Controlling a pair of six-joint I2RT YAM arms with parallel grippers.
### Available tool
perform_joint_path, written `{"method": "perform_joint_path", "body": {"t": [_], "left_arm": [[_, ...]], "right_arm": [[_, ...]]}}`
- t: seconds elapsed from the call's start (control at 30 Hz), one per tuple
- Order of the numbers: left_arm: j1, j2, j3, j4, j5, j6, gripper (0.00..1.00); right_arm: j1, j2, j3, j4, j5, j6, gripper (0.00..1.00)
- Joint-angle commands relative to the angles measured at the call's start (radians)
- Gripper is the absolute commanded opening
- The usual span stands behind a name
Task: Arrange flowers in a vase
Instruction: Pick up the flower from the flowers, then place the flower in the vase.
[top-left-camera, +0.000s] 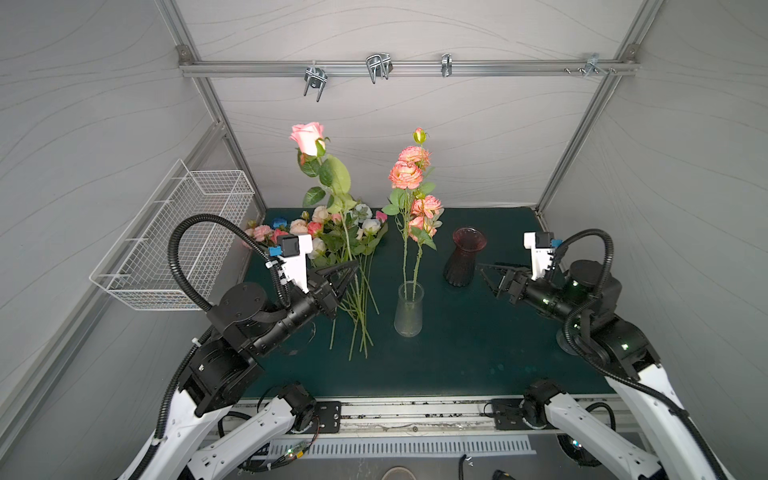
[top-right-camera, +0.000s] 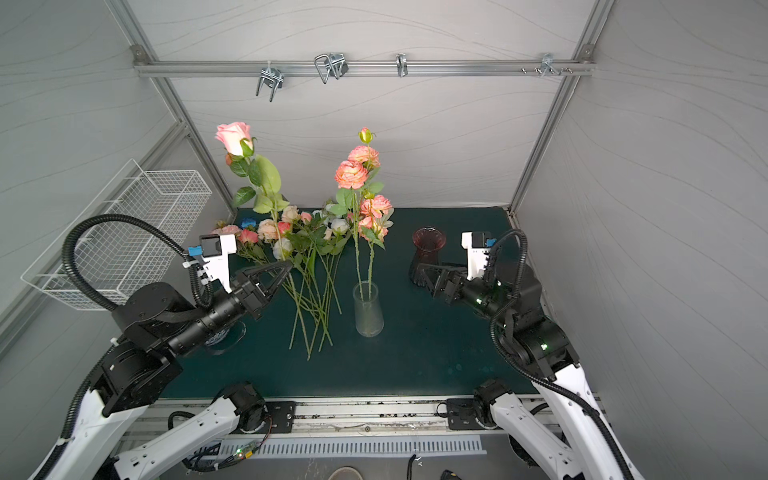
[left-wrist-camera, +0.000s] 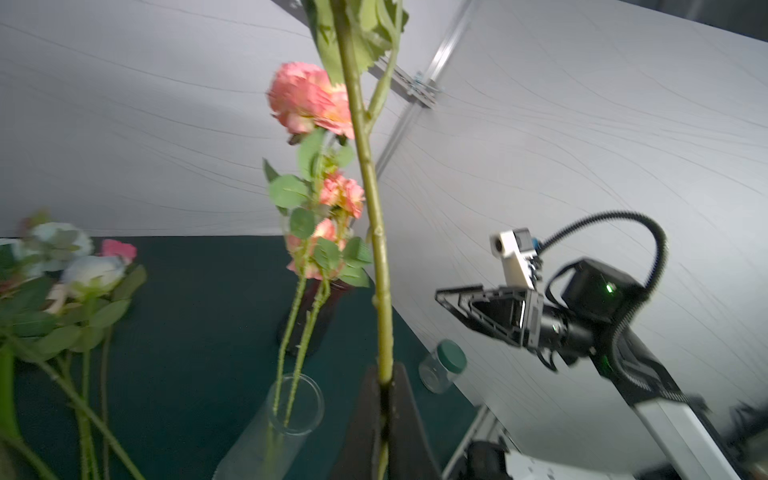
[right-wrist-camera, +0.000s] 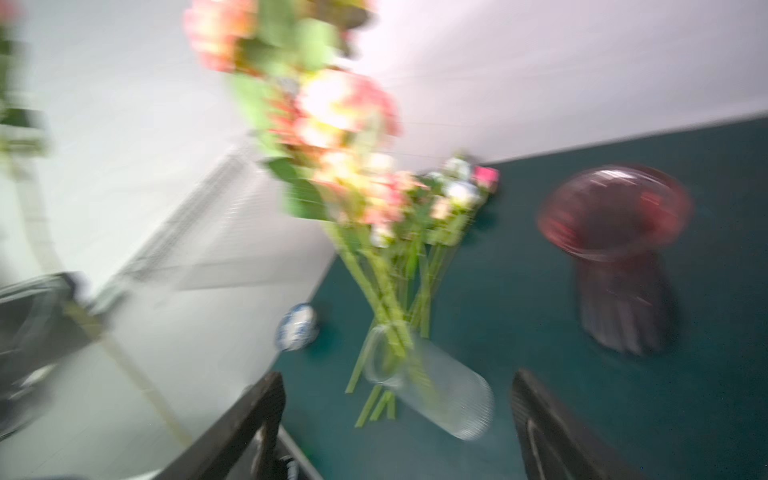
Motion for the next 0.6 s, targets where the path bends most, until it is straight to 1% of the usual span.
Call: {"method": "perform_joint_path", "body": {"t": [0.0, 0.13, 0.2, 0.27, 0.33, 0.4, 0.5, 0.57], "left_arm": [[-0.003, -0.008, -0.001, 0.030, 0.326, 0.023, 0.00], [-0.003, 0.015, -0.024, 0.107, 0.556, -0.031, 0.00], [-0.004, 0.017, -0.043, 0.149, 0.620, -0.058, 0.00], [-0.005, 0.018, -0.054, 0.162, 0.652, -0.068, 0.00], [-0.007, 0.021, -0.071, 0.186, 0.689, -0.080, 0.00], [-0.010, 0.030, -0.083, 0.201, 0.714, -0.087, 0.00], [-0.023, 0.037, -0.090, 0.184, 0.720, -0.068, 0.00], [-0.032, 0.038, -0.093, 0.168, 0.709, -0.052, 0.00]], "right_arm": [[0.118, 0.058, 0.103, 0.058, -0.196, -0.037, 0.88], [0.339, 0.177, 0.227, 0.049, -0.168, -0.108, 0.90], [0.427, 0.224, 0.271, 0.045, -0.154, -0.141, 0.90], [0.494, 0.260, 0.304, 0.056, -0.151, -0.157, 0.90], [0.533, 0.291, 0.331, 0.075, -0.150, -0.151, 0.88], [0.542, 0.320, 0.347, 0.104, -0.168, -0.126, 0.84], [0.544, 0.361, 0.357, 0.155, -0.183, -0.083, 0.77], [0.544, 0.372, 0.355, 0.186, -0.183, -0.063, 0.75]]}}
